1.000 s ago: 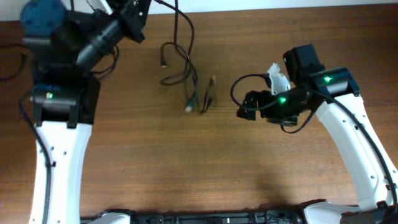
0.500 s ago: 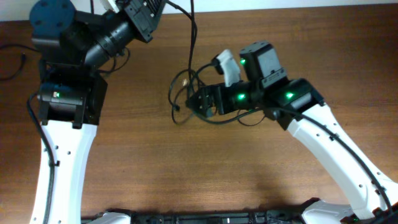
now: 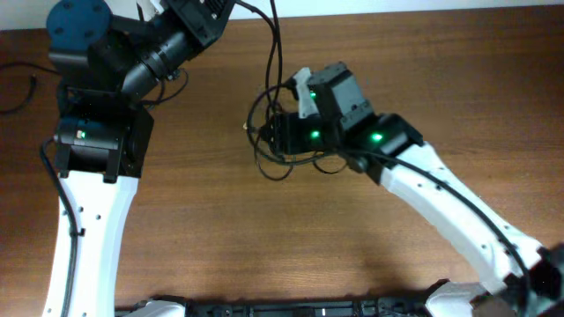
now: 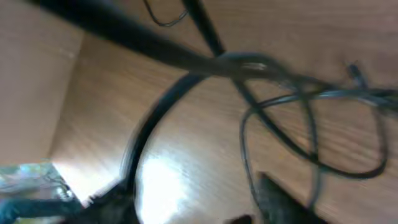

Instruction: Untangle cables

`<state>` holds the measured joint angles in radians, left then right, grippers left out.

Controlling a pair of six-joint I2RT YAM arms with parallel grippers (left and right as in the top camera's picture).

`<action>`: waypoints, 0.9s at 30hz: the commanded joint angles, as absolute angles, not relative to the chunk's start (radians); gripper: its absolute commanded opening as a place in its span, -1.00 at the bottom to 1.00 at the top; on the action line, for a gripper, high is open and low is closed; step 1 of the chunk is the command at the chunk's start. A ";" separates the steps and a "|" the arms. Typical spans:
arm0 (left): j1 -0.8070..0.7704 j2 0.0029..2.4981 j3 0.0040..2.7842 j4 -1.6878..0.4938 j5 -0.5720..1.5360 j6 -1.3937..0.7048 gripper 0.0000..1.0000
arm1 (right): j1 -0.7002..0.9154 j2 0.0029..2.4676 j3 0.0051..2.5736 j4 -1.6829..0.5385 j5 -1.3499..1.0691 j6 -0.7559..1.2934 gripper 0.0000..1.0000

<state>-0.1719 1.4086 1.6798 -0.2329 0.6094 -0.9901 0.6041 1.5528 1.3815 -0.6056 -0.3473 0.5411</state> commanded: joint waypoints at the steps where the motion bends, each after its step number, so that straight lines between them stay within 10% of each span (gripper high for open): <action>1: -0.177 1.387 1.690 -0.237 0.605 -1.028 -1.00 | 0.646 1.590 1.384 -0.562 -0.331 0.533 -0.36; 3: -0.177 1.388 1.690 -0.259 0.599 -1.028 -1.00 | 0.646 1.590 1.385 -0.558 -0.328 0.533 -0.92; 11: -0.026 1.387 1.690 -0.687 -0.002 -1.016 -1.00 | 0.264 1.549 1.393 -1.101 -0.093 0.691 -0.92; 17: 0.164 1.299 1.691 -0.094 0.300 -1.017 -1.00 | -0.080 1.549 1.393 -1.253 -0.015 0.625 -0.92; 24: 0.207 1.243 1.691 -0.164 0.266 -1.016 -1.00 | -0.090 1.549 1.392 -1.278 0.012 0.625 -0.92; 27: 0.207 1.243 1.691 -0.455 0.068 -1.017 -1.00 | -0.090 1.549 1.392 -1.301 0.004 0.597 -0.24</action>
